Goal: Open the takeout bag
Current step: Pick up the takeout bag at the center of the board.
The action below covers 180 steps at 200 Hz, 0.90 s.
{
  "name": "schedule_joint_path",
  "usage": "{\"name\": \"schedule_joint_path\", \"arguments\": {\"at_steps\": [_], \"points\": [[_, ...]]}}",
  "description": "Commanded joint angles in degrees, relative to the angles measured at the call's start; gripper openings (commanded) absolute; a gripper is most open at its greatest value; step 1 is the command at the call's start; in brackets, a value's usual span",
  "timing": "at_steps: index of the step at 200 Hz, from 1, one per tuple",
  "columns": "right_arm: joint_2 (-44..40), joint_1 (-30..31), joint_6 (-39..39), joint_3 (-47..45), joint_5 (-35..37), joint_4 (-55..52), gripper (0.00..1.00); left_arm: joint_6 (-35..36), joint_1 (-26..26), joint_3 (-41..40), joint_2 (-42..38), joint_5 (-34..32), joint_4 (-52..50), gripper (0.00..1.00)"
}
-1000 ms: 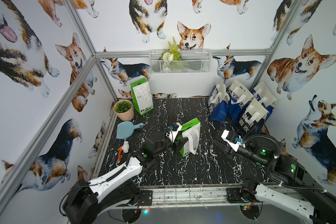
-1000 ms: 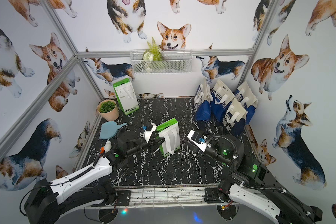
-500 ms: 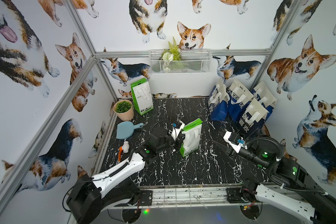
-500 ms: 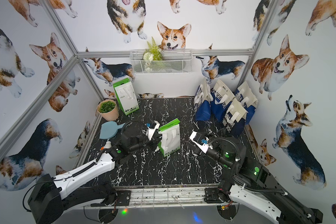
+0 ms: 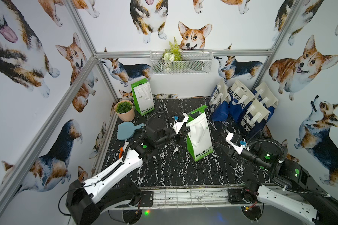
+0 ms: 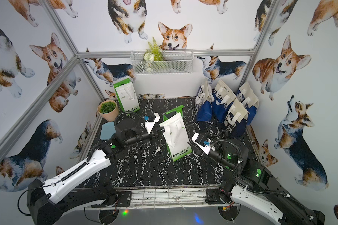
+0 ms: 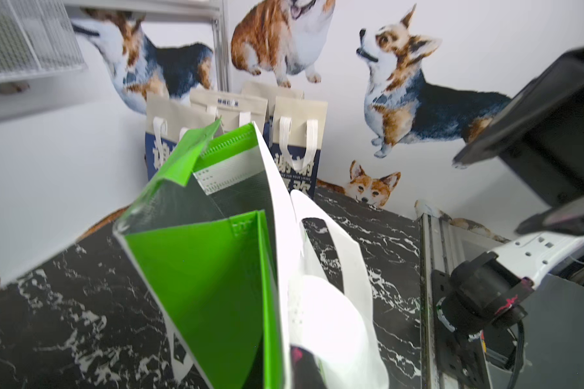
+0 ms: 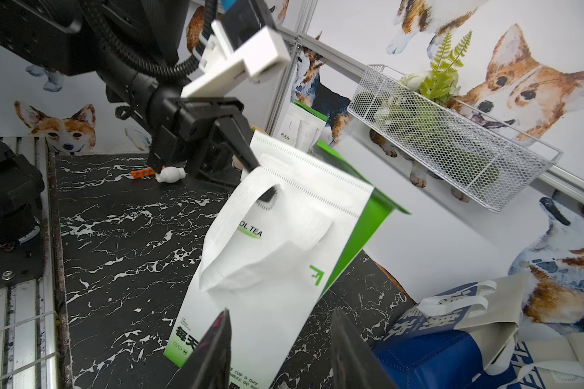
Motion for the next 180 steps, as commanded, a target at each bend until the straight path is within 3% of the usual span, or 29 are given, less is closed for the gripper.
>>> {"name": "schedule_joint_path", "arguments": {"at_steps": [1, 33, 86, 153, 180], "points": [[-0.3, 0.1, 0.3, -0.1, 0.6, 2.6, 0.49, 4.3, 0.6, 4.0, 1.5, -3.6, -0.4, 0.0], [-0.3, 0.1, 0.6, -0.1, 0.5, 2.6, 0.49, 5.8, 4.4, 9.1, 5.8, -6.3, -1.8, 0.0], [-0.5, 0.1, 0.8, -0.2, 0.5, 2.5, 0.49, 5.5, 14.1, 13.2, 13.5, -9.0, 4.6, 0.0], [-1.3, 1.2, 1.8, -0.4, -0.7, 2.0, 0.49, 3.0, 25.7, 24.4, 30.6, -10.1, 9.8, 0.0], [-0.9, 1.8, 1.7, -0.1, -0.4, 1.4, 0.49, 5.4, 27.0, 29.7, 38.0, -13.6, 10.1, 0.0]]}}
